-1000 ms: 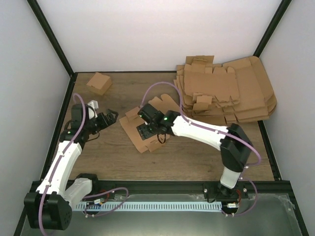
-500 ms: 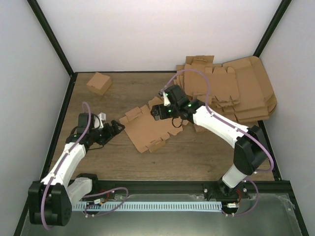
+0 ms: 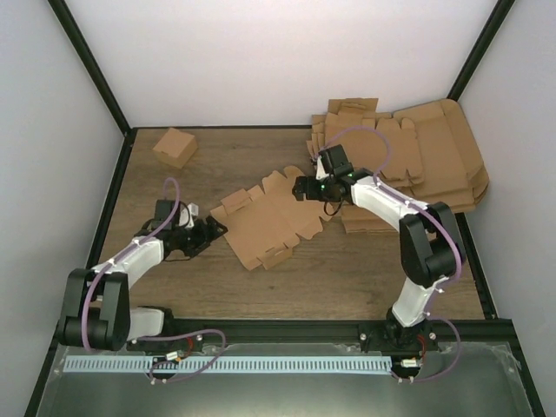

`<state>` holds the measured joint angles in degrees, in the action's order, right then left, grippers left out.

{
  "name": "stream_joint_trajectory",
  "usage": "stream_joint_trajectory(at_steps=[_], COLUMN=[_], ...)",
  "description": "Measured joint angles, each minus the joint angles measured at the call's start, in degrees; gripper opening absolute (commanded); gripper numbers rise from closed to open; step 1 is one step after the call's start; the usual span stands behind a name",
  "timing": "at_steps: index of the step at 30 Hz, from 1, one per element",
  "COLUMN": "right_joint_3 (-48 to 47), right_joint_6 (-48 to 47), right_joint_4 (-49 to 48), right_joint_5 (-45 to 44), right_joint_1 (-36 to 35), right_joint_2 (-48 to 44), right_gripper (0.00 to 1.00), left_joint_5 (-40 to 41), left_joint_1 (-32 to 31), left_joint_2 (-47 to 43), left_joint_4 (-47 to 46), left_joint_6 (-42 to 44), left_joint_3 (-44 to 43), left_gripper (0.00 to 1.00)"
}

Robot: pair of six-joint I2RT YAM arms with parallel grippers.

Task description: Fold the paper box

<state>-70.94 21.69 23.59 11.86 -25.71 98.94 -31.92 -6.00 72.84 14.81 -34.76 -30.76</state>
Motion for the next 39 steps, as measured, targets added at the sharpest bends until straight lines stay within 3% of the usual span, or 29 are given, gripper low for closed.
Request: stream_joint_trajectory(at_steps=[8, 15, 17, 25, 29, 34, 39], right_joint_3=[-1.07, -2.71, -2.82, -2.82, -0.79, 4.15, 6.93], right_joint_6=[-1.36, -2.99, -3.15, -4.63, -4.57, -3.85, -4.02], right_joint_4=[-0.92, -0.94, -1.03, -1.11, -1.75, -3.3, -4.2], right_joint_5=[0.42, 0.63, 1.16, 4.98, 8.46, 13.7, 15.85], right_joint_1=[2.93, 5.25, 5.4, 5.38, 5.38, 5.38, 5.38], right_joint_2=[7.3, 10.43, 10.51, 10.75, 8.04, 0.04, -4.11], right_gripper=[0.95, 0.92, 0.91, 0.67, 0.54, 0.5, 0.5], left_joint_5=[-0.04, -1.68, -2.01, -1.53, -0.17, 1.79, 2.73], left_joint_1=[-0.55, -1.11, -1.2, -1.4, -1.44, -1.44, -1.44], left_joint_2=[7.41, 11.93, 13.07, 16.28, 16.76, 16.5, 14.51], left_joint_4=[-6.88, -11.69, -12.63, -12.17, -9.9, -7.17, -4.76], left_joint_6=[0.04, 0.42, 0.5, 1.73, 2.99, 4.79, 6.91], left_joint_3=[0.26, -0.98, -1.42, -3.45, -4.44, -5.57, -6.78], left_gripper=[0.83, 0.7, 0.62, 0.32, 0.26, 0.04, 0.04])
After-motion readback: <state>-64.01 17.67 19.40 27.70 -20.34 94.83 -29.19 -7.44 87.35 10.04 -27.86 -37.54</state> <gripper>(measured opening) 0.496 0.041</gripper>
